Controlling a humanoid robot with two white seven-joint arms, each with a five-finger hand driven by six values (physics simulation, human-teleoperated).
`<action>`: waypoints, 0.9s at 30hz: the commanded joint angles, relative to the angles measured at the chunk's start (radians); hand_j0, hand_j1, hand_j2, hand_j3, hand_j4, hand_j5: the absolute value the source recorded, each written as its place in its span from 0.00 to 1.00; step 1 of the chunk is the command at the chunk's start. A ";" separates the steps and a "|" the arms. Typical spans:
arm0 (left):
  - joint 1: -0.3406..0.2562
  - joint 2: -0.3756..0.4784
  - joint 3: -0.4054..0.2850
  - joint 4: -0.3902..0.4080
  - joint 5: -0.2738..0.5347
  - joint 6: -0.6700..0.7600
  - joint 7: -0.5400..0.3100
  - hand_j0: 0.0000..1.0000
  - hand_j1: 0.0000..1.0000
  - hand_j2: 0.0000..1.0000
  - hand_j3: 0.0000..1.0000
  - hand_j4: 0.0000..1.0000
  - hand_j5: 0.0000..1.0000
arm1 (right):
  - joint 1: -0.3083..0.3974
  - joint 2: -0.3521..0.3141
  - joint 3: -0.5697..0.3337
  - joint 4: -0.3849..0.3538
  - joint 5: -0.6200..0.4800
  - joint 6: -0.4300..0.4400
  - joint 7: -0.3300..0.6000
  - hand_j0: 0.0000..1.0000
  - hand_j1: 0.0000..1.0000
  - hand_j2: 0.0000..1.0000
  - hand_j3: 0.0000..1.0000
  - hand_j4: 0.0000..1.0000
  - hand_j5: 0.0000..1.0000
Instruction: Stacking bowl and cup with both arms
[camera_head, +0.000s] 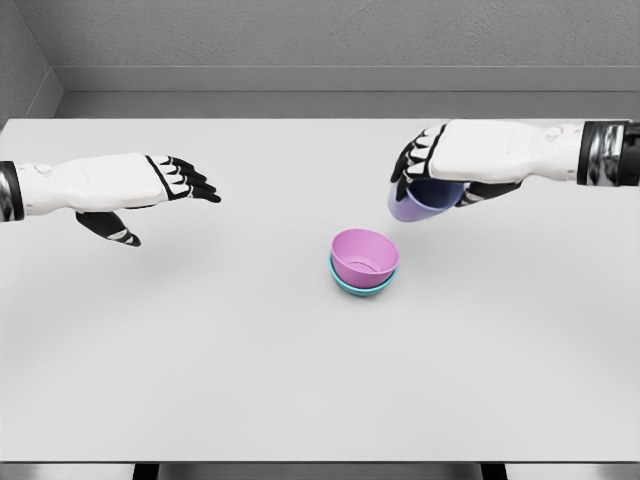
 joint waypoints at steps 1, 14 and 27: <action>0.000 0.000 0.001 0.001 0.006 0.002 0.000 1.00 1.00 1.00 1.00 1.00 1.00 | 0.000 -0.004 -0.001 -0.021 -0.007 0.003 0.000 0.62 0.62 0.62 0.62 0.62 0.62; -0.002 -0.011 0.001 0.005 -0.002 0.002 0.000 1.00 1.00 1.00 1.00 1.00 1.00 | 0.026 -0.010 0.010 -0.069 -0.007 0.003 0.000 0.62 0.62 0.62 0.62 0.62 0.62; -0.002 -0.014 0.001 0.024 -0.002 0.002 0.000 1.00 1.00 1.00 1.00 1.00 1.00 | 0.026 0.027 0.039 -0.079 -0.007 0.003 0.000 0.62 0.62 0.62 0.62 0.62 0.62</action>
